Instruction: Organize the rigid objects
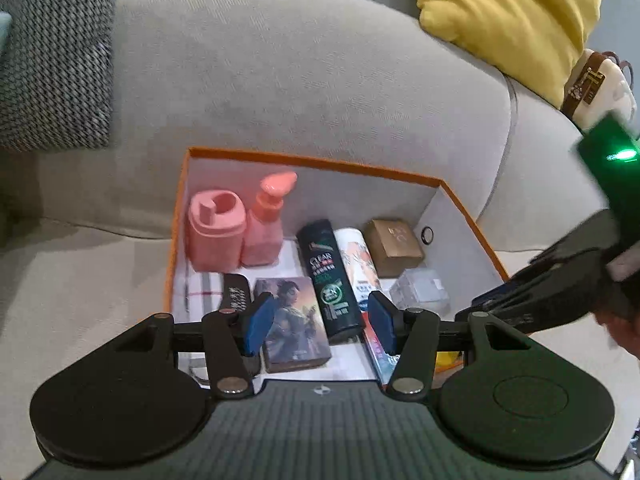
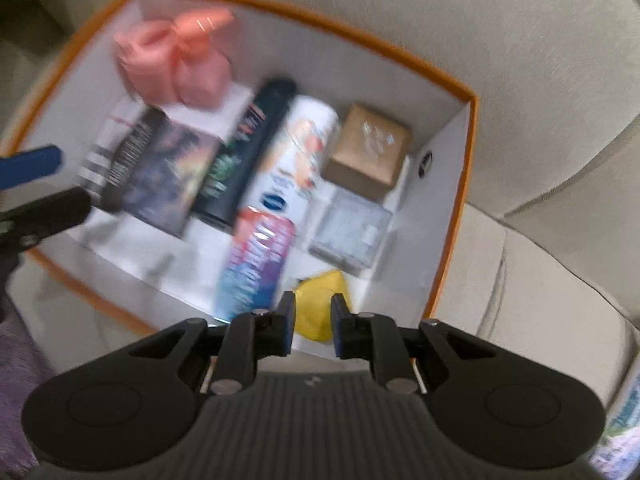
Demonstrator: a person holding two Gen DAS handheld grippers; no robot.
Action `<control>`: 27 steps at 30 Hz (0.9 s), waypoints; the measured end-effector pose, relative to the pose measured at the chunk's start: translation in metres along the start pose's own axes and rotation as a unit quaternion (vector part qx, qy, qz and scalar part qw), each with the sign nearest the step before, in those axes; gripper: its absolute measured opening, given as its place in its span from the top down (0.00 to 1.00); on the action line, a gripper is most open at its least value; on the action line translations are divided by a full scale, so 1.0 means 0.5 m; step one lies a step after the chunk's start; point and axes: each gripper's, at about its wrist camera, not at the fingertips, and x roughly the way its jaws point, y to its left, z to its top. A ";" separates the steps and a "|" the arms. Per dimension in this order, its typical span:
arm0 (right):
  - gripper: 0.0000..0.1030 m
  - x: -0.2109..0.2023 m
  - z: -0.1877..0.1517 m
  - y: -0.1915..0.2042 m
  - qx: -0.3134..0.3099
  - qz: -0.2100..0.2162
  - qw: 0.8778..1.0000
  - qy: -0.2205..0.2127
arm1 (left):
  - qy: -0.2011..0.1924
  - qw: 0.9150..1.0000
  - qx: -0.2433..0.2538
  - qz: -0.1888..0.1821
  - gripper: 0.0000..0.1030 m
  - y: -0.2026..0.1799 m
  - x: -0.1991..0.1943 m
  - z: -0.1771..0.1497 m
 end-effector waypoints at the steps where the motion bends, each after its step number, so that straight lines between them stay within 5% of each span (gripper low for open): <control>1: 0.82 -0.013 -0.007 -0.001 0.008 0.012 1.000 -0.018 | -0.003 1.000 0.001 0.005 0.39 -0.002 -0.008 0.002; 7: 0.64 -0.139 -0.078 0.018 0.049 0.028 0.984 -0.170 | -0.042 0.998 0.017 0.039 0.26 -0.022 -0.073 0.010; 15: 0.35 -0.241 -0.214 0.059 0.102 0.019 0.930 -0.351 | -0.102 0.991 0.024 0.083 0.16 -0.055 -0.162 -0.001; 20: 0.22 -0.246 -0.266 0.085 0.138 0.025 0.906 -0.399 | -0.121 0.986 0.034 0.111 0.16 -0.072 -0.196 -0.029; 27: 0.14 -0.236 -0.326 0.118 0.157 -0.003 0.892 -0.423 | -0.163 0.978 0.044 0.125 0.09 -0.079 -0.225 -0.092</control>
